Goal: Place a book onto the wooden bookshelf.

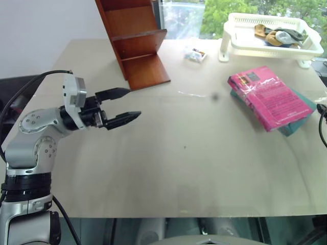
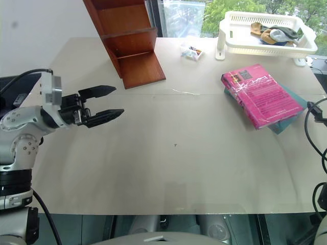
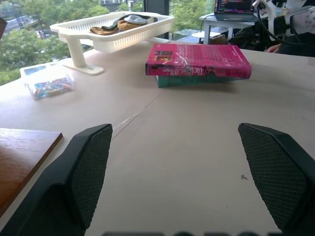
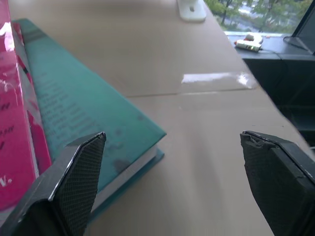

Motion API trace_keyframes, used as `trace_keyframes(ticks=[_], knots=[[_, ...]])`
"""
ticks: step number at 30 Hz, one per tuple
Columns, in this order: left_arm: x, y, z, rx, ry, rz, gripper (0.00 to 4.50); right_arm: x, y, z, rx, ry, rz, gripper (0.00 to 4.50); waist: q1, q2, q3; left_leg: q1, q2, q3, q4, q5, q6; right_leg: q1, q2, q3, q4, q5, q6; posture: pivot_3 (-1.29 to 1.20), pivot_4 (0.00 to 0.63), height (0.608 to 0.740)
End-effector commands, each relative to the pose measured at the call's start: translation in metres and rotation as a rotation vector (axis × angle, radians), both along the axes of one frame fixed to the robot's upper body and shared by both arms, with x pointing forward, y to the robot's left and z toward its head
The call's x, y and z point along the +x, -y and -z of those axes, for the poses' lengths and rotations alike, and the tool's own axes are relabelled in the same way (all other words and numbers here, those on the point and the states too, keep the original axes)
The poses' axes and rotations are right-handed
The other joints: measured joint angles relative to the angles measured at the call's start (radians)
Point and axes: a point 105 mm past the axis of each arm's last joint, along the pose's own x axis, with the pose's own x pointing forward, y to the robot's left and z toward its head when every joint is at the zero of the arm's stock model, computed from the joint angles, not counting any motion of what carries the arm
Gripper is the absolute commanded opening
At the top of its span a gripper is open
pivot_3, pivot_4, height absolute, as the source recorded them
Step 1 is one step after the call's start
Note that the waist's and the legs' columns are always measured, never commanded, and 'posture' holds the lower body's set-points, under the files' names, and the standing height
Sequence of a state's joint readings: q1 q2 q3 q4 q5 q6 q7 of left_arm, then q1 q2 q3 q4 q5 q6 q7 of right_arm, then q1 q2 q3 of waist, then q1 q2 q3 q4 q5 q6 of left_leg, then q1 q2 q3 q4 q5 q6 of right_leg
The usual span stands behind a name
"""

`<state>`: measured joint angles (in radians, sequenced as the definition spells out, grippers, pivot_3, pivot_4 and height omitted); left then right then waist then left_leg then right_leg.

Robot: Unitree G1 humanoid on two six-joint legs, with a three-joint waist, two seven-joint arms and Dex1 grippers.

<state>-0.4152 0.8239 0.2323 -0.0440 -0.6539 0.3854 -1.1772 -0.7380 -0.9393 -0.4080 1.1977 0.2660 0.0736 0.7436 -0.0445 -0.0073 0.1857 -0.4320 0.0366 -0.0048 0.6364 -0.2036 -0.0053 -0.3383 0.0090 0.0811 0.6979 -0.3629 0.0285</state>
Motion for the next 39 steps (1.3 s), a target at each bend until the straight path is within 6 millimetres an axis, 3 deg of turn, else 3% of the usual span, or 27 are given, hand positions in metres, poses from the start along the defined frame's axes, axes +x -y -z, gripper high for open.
trace_keyframes(ticks=[1, 10, 15, 21, 31, 39], knots=[[0.000, -0.001, -0.009, 0.011, 0.046, 0.012, 4.43, 0.004, -0.004, -0.021, 0.017, 0.055, -0.054, 4.50, -0.003, 0.000, 0.000, 0.000, 0.000, 0.000, 0.000, 0.000, 0.000, 0.000, 0.001, 0.001, 0.000, 0.000, 0.000, 0.00, 0.150, 0.740], [-0.003, 0.001, -0.011, 0.004, 0.054, 0.023, 4.43, 0.014, -0.005, -0.016, 0.076, 0.056, 0.022, 4.50, 0.002, 0.000, 0.000, 0.000, 0.000, 0.000, 0.000, 0.000, 0.000, 0.000, 0.000, 0.000, -0.001, 0.000, 0.000, 0.00, 0.150, 0.740], [-0.003, 0.000, -0.013, 0.009, 0.059, 0.024, 4.43, 0.019, -0.004, -0.023, 0.084, 0.081, 0.056, 4.50, 0.001, 0.000, 0.000, 0.000, 0.000, 0.000, 0.001, 0.000, 0.000, 0.000, 0.000, 0.000, 0.000, 0.000, 0.000, 0.00, 0.150, 0.740], [-0.004, 0.000, -0.012, 0.018, 0.061, 0.020, 4.43, 0.026, -0.016, -0.018, 0.089, 0.044, 0.005, 4.50, 0.000, 0.000, 0.000, 0.000, 0.000, 0.000, 0.001, 0.000, 0.000, 0.000, 0.000, 0.000, 0.000, 0.000, 0.000, 0.00, 0.150, 0.740], [-0.007, -0.003, -0.013, 0.029, 0.065, 0.004, 4.43, 0.035, -0.029, -0.016, 0.318, 0.109, -0.003, 4.50, 0.000, 0.000, 0.000, 0.000, 0.000, 0.000, 0.001, 0.000, 0.000, 0.000, 0.000, 0.000, 0.000, 0.000, 0.000, 0.00, 0.150, 0.740], [-0.010, -0.005, -0.013, 0.038, 0.065, -0.010, 4.43, 0.036, -0.030, -0.008, 0.342, 0.107, 0.036, 4.50, 0.000, 0.000, 0.000, 0.000, 0.000, 0.000, 0.001, 0.000, 0.000, 0.000, 0.000, 0.000, 0.000, 0.000, 0.000, 0.00, 0.150, 0.740]])
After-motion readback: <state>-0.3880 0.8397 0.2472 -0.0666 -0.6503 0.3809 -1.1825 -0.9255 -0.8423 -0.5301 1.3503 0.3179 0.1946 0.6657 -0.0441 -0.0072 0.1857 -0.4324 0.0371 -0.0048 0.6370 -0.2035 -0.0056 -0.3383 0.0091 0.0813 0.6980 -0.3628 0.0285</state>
